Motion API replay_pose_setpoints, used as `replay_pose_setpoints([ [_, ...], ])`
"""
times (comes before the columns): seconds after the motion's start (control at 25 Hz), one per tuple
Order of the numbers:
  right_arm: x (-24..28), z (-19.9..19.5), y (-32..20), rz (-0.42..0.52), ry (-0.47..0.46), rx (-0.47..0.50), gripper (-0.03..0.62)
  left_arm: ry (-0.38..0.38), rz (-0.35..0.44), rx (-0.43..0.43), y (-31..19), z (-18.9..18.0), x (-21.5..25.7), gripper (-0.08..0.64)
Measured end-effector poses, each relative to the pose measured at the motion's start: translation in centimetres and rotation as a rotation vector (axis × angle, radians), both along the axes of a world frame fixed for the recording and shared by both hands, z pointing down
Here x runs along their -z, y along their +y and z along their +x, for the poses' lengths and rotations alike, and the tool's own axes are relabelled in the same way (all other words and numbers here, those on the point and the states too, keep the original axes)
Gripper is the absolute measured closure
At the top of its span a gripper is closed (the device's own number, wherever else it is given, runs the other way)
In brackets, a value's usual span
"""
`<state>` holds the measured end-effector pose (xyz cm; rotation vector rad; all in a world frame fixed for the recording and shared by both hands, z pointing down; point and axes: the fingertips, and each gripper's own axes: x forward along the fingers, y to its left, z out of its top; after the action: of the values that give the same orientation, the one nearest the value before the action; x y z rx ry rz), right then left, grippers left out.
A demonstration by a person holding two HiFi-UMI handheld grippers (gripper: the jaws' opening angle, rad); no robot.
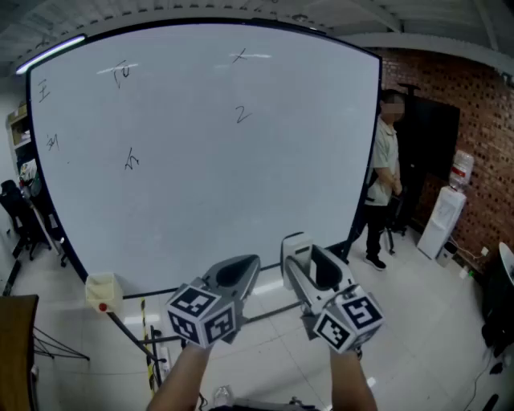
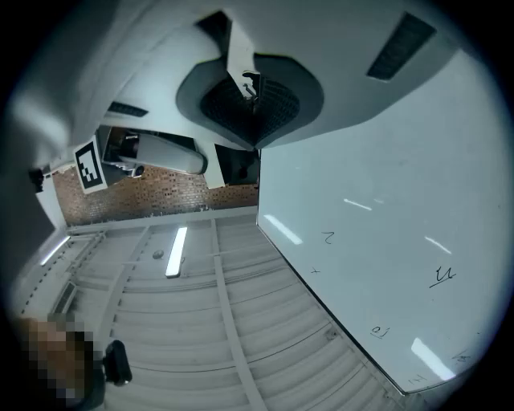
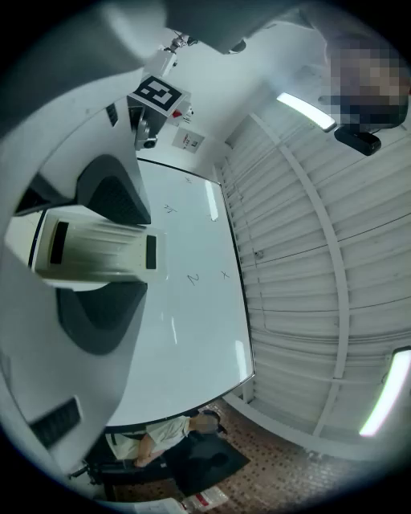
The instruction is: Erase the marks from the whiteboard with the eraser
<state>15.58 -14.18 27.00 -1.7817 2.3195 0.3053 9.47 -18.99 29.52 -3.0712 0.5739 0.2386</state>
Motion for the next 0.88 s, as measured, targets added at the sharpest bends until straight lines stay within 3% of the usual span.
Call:
replay_pose_setpoints([
  [0.44,0.7,-0.8,-5.2,-0.009,0.020,-0.019,0.356,0.017,0.026,-0.027,-5.4,-0.2,1.8,0.560],
  [0.88,4.5,-2.4,-14.4,0.042,0.054,-0.088,0.356,0.024,0.083,-0.051,-15.8,-1.4,6.3,0.560],
])
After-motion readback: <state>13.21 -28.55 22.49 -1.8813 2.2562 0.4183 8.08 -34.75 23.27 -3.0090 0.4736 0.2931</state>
